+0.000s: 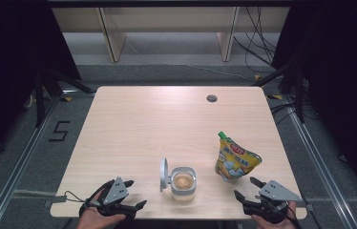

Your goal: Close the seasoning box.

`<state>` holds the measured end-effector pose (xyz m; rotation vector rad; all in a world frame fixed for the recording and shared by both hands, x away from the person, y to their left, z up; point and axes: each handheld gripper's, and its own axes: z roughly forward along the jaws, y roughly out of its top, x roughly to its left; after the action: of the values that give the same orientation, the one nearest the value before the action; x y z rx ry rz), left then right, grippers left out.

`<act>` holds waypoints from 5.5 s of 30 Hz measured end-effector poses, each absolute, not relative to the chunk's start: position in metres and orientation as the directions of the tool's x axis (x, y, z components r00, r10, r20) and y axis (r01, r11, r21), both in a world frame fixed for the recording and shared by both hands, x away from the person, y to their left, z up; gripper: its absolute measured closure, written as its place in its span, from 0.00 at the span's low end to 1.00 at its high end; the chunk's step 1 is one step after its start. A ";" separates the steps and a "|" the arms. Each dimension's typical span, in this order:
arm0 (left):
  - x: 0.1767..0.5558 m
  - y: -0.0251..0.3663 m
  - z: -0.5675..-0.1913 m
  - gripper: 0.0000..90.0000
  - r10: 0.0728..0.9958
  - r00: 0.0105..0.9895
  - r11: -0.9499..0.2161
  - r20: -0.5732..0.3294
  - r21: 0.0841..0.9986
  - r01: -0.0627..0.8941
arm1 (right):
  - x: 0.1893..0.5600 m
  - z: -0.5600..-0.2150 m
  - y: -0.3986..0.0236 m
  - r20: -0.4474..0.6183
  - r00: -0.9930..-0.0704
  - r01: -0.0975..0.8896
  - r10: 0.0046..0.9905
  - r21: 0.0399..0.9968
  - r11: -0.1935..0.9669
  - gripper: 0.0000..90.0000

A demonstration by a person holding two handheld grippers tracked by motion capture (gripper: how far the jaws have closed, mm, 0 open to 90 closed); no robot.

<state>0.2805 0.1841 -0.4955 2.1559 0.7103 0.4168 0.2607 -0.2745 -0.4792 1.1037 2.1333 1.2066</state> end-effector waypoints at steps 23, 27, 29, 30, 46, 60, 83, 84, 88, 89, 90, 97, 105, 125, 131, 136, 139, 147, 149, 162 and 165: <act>0.277 0.184 -0.468 0.98 0.578 0.807 -0.443 0.118 0.876 0.189 | 0.252 -0.476 -0.274 -0.046 -0.578 0.384 0.814 0.866 0.322 0.34; 0.281 0.177 -0.458 0.99 0.558 0.824 -0.435 0.095 0.880 0.193 | 0.249 -0.476 -0.272 -0.044 -0.571 0.402 0.820 0.856 0.326 0.34; 0.282 0.173 -0.453 0.99 0.549 0.832 -0.425 0.082 0.884 0.194 | 0.249 -0.476 -0.271 -0.038 -0.577 0.394 0.816 0.862 0.319 0.34; 0.282 0.170 -0.450 0.99 0.551 0.831 -0.417 0.071 0.887 0.200 | 0.251 -0.476 -0.274 -0.082 -0.582 0.353 0.809 0.871 0.341 0.34; 0.297 0.149 -0.434 0.99 0.522 0.852 -0.402 0.050 0.895 0.194 | 0.246 -0.476 -0.270 -0.017 -0.564 0.417 0.826 0.857 0.302 0.35; 0.299 0.138 -0.432 0.99 0.516 0.856 -0.385 0.029 0.901 0.201 | 0.249 -0.476 -0.273 -0.091 -0.582 0.343 0.808 0.874 0.345 0.35; 0.308 0.098 -0.429 0.98 0.460 0.886 -0.436 0.059 0.884 0.168 | 0.249 -0.476 -0.272 -0.094 -0.586 0.345 0.805 0.870 0.352 0.35; 0.308 0.098 -0.429 0.98 0.454 0.889 -0.444 0.064 0.881 0.164 | 0.249 -0.476 -0.272 -0.087 -0.585 0.351 0.806 0.869 0.349 0.35; 0.308 0.098 -0.429 0.99 0.456 0.889 -0.435 0.049 0.884 0.174 | 0.246 -0.477 -0.270 -0.056 -0.573 0.386 0.818 0.862 0.330 0.35; 0.308 0.098 -0.429 0.99 0.451 0.891 -0.438 0.054 0.883 0.168 | 0.248 -0.477 -0.270 -0.071 -0.575 0.368 0.815 0.867 0.336 0.35; 0.308 0.098 -0.429 0.99 0.454 0.889 -0.437 0.052 0.883 0.172 | 0.249 -0.477 -0.271 -0.088 -0.587 0.350 0.805 0.869 0.350 0.35; 0.307 0.095 -0.428 0.98 0.452 0.890 -0.449 0.067 0.879 0.162 | 0.249 -0.477 -0.271 -0.104 -0.587 0.344 0.803 0.866 0.364 0.35; 0.303 0.109 -0.420 0.98 0.483 0.874 -0.404 0.056 0.900 0.165 | 0.249 -0.477 -0.272 -0.086 -0.585 0.357 0.807 0.865 0.351 0.35; 0.289 0.158 -0.429 0.97 0.547 0.837 -0.350 0.016 0.913 0.211 | 0.249 -0.477 -0.270 -0.098 -0.594 0.349 0.799 0.863 0.366 0.35; 0.285 0.163 -0.434 0.96 0.551 0.835 -0.351 0.004 0.908 0.228 | 0.248 -0.477 -0.269 -0.085 -0.591 0.361 0.802 0.861 0.357 0.35; 0.279 0.166 -0.441 0.96 0.548 0.836 -0.342 -0.022 0.906 0.248 | 0.249 -0.477 -0.269 -0.096 -0.597 0.350 0.797 0.863 0.365 0.34; 0.276 0.167 -0.445 0.93 0.524 0.851 -0.350 -0.023 0.905 0.240 | 0.248 -0.477 -0.269 -0.080 -0.589 0.365 0.805 0.861 0.353 0.34; 0.270 0.171 -0.449 0.77 0.514 0.856 -0.342 -0.057 0.902 0.265 | 0.249 -0.477 -0.269 -0.091 -0.601 0.351 0.794 0.862 0.365 0.34; 0.270 0.172 -0.451 0.70 0.528 0.847 -0.337 -0.059 0.901 0.273 | 0.249 -0.477 -0.269 -0.098 -0.601 0.346 0.793 0.863 0.369 0.34; 0.268 0.177 -0.469 0.38 0.549 0.834 -0.390 -0.054 0.866 0.313 | 0.247 -0.477 -0.268 -0.044 -0.617 0.355 0.786 0.875 0.328 0.30; 0.266 0.178 -0.474 0.36 0.567 0.821 -0.380 -0.069 0.862 0.335 | 0.243 -0.476 -0.267 -0.021 -0.612 0.383 0.790 0.866 0.320 0.29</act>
<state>0.2665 0.1783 -0.4745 2.0015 0.6685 0.2913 0.2430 -0.2670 -0.4760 1.0360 2.1464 1.2262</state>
